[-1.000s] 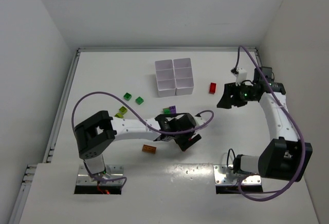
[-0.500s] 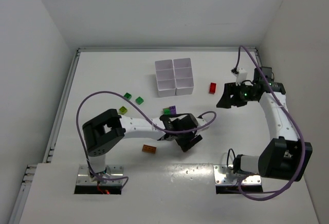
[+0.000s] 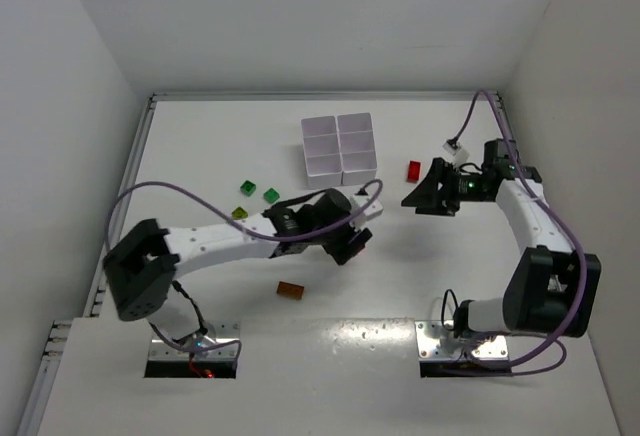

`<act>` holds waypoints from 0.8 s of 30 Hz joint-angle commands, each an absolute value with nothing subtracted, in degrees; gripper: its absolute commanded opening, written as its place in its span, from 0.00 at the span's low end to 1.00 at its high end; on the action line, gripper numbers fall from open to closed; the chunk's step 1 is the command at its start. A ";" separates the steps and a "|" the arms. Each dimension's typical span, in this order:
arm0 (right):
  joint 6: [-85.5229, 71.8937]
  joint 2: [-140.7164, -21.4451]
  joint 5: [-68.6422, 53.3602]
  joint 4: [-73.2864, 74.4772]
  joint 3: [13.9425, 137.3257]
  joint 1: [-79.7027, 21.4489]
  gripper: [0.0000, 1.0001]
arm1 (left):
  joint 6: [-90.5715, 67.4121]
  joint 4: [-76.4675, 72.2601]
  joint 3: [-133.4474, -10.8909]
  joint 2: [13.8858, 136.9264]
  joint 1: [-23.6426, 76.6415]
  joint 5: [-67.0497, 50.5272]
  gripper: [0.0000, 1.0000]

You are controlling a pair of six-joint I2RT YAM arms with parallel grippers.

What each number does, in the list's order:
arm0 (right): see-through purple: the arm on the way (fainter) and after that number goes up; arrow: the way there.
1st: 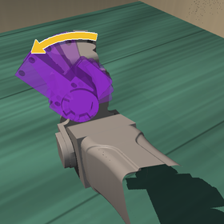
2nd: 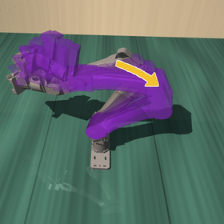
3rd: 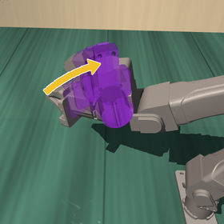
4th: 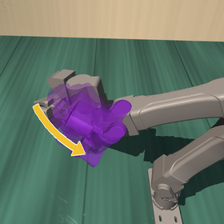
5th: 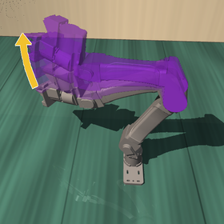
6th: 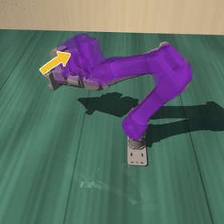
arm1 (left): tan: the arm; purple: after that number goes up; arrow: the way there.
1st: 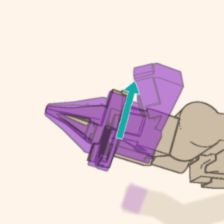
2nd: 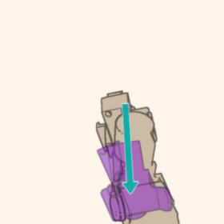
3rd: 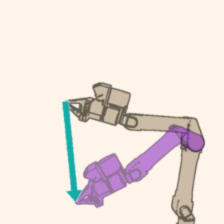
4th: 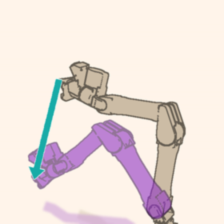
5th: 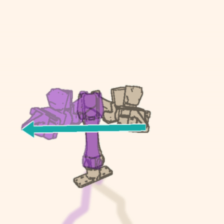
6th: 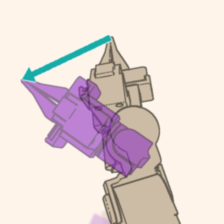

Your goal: Sort the legos into containers by color

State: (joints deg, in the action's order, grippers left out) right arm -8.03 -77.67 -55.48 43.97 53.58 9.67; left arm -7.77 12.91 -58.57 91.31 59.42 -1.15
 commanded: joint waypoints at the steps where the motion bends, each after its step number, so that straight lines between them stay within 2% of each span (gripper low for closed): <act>1: -13.71 -79.88 -65.30 38.58 56.50 7.21 0.80 | -2.48 9.67 -58.45 80.44 58.45 0.09 0.10; 5: -11.78 -83.14 -63.98 39.29 61.96 4.23 0.80 | -0.35 9.67 -58.45 74.89 58.45 -2.01 0.09; 12: -12.92 -85.34 -68.11 37.44 67.85 -1.40 0.80 | 0.70 10.20 -62.05 74.36 58.45 -2.72 0.09; 24: -8.71 -84.73 -66.98 41.65 65.31 -8.25 0.81 | 1.76 10.20 -63.63 75.50 58.97 -1.58 0.09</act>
State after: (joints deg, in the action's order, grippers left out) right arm -11.35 -85.36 -66.26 40.18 66.15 -6.70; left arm 1.08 11.51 -61.04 75.44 58.33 -1.72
